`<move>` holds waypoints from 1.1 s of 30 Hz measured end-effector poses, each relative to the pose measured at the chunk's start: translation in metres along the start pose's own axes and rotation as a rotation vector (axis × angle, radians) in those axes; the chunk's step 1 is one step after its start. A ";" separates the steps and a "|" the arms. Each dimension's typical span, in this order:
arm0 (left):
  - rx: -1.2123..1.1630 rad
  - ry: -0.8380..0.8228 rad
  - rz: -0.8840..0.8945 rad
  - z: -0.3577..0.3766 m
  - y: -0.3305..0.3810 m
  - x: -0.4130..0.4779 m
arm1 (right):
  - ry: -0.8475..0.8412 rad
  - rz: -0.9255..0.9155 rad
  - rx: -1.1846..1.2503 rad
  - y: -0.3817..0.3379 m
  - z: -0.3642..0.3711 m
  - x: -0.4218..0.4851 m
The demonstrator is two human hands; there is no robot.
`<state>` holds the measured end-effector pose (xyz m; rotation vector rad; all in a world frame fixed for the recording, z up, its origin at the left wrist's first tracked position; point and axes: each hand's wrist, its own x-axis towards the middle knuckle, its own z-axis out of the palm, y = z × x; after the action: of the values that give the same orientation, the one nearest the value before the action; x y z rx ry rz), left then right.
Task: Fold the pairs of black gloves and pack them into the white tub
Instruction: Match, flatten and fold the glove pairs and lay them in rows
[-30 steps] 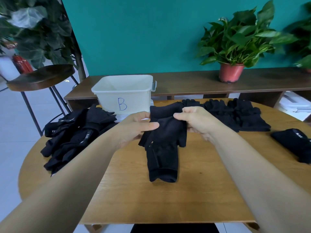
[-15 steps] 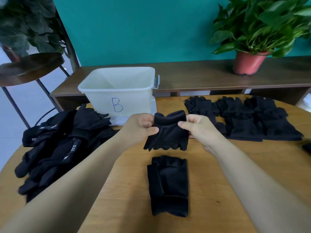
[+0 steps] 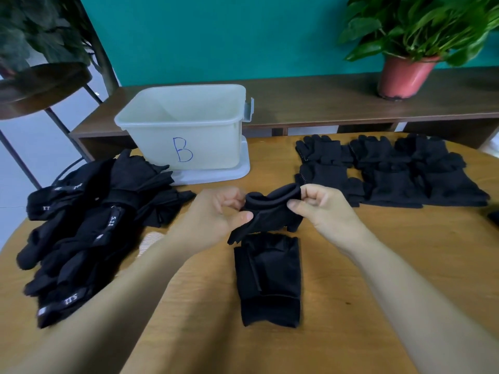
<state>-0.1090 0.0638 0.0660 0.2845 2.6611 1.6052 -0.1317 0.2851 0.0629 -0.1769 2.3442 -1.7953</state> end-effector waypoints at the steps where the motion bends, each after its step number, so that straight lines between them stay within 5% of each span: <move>1: 0.010 0.002 0.005 0.001 0.000 -0.005 | -0.007 -0.004 -0.007 0.002 0.001 -0.005; 10: 0.279 0.025 0.143 0.017 -0.015 -0.048 | -0.025 -0.046 -0.144 0.020 0.008 -0.054; 18: 0.439 0.008 0.345 0.040 -0.071 -0.084 | 0.007 -0.240 -0.723 0.071 0.025 -0.096; 27: 0.602 0.025 0.465 0.044 -0.075 -0.086 | 0.052 -0.414 -0.840 0.080 0.031 -0.097; 33: 0.780 -0.008 0.625 0.041 -0.074 -0.086 | 0.009 -0.371 -0.835 0.078 0.028 -0.097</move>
<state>-0.0304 0.0520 -0.0246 1.2118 3.2429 0.4803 -0.0296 0.2988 -0.0122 -0.7450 3.0635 -0.7841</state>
